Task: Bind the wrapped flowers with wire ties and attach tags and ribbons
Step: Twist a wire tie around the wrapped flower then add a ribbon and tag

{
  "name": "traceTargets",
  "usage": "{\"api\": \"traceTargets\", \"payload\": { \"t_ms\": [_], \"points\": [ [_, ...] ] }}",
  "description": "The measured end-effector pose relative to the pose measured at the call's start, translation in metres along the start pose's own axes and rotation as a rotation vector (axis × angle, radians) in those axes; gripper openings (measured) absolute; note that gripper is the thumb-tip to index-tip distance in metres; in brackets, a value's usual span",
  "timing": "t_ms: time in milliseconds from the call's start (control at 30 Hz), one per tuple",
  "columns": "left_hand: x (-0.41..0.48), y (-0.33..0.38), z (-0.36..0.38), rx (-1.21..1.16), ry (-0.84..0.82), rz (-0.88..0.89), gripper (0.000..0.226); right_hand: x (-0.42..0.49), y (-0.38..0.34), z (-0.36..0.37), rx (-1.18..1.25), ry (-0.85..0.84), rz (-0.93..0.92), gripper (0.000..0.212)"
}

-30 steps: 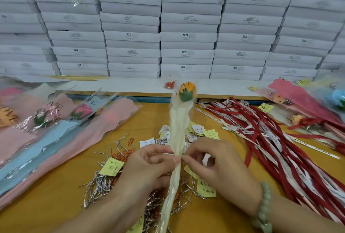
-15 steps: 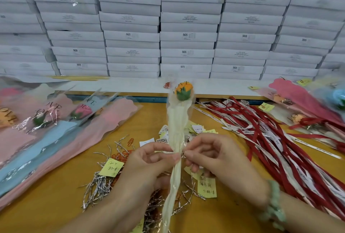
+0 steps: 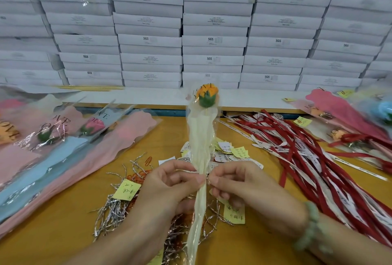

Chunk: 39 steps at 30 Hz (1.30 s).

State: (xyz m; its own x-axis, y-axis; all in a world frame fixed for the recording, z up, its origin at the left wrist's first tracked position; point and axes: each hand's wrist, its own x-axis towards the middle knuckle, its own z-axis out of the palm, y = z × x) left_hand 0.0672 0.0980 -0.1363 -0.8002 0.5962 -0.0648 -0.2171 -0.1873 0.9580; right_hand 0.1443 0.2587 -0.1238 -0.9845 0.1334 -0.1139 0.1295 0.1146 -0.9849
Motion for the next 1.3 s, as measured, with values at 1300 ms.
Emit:
{"api": "traceTargets", "payload": {
  "t_ms": [1300],
  "points": [
    [0.004,-0.004,0.004,-0.13,0.004,0.008,0.049,-0.009,-0.008,0.008,0.152,0.065,0.075,0.019]
  ]
}}
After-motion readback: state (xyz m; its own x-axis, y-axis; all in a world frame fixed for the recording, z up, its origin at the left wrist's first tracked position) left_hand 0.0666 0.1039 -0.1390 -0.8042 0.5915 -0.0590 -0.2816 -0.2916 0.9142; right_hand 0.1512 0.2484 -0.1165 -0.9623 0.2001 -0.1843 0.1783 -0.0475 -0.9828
